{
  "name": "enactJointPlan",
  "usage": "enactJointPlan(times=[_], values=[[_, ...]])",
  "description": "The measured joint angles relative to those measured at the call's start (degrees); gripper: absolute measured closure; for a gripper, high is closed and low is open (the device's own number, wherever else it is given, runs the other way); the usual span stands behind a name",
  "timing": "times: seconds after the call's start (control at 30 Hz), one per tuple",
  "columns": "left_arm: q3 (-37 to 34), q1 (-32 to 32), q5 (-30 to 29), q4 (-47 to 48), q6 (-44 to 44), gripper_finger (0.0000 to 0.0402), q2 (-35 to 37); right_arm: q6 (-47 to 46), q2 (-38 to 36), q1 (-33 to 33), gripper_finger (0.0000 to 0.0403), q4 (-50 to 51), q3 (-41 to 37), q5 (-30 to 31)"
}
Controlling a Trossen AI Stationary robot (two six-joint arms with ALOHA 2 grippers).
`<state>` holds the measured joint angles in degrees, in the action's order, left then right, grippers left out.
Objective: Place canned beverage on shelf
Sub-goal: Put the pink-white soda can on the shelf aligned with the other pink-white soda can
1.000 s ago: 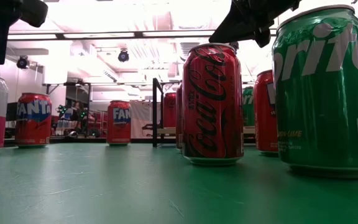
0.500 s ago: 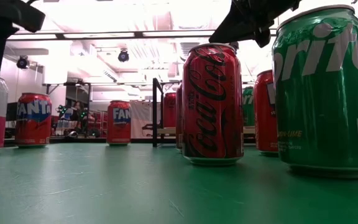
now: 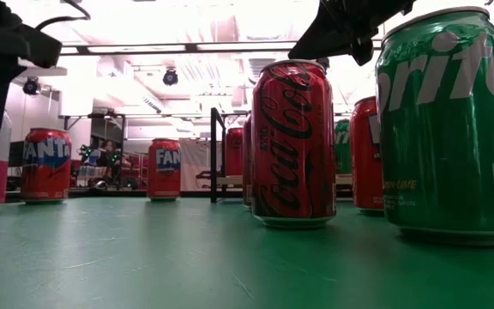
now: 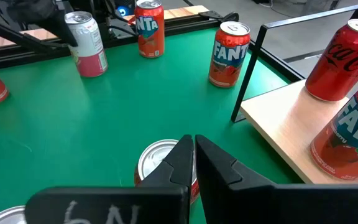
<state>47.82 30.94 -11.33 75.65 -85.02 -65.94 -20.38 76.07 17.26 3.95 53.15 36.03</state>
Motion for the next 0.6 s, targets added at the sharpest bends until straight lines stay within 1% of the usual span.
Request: enactJointPlan(times=[0.1,0.17,0.33,0.37,0.5,0.6], values=[[-0.42,0.05,0.35,-0.19,-0.13,0.0039,-0.39,0.0,0.0,0.0,0.0394,0.02,0.0,0.0],[-0.38,0.17,0.35,-0.17,-0.13,0.0051,-0.62,0.0,0.0,0.0,0.0394,0.0,0.0,0.0],[0.74,0.33,0.51,-0.56,0.08,0.0114,-0.89,0.1,0.0,0.0,0.0394,0.0,0.0,0.0],[1.14,0.33,0.52,-0.56,0.26,0.0121,-0.87,0.27,0.0,0.0,0.0394,0.0,0.0,0.0],[3.76,0.37,0.29,-0.07,1.72,0.0121,-0.82,0.46,0.0,0.0,0.0394,0.0,0.0,0.0],[7.19,0.37,-1.73,-0.29,3.24,0.0122,-0.82,0.44,0.0,-0.01,0.0394,-0.07,0.0,0.0]])
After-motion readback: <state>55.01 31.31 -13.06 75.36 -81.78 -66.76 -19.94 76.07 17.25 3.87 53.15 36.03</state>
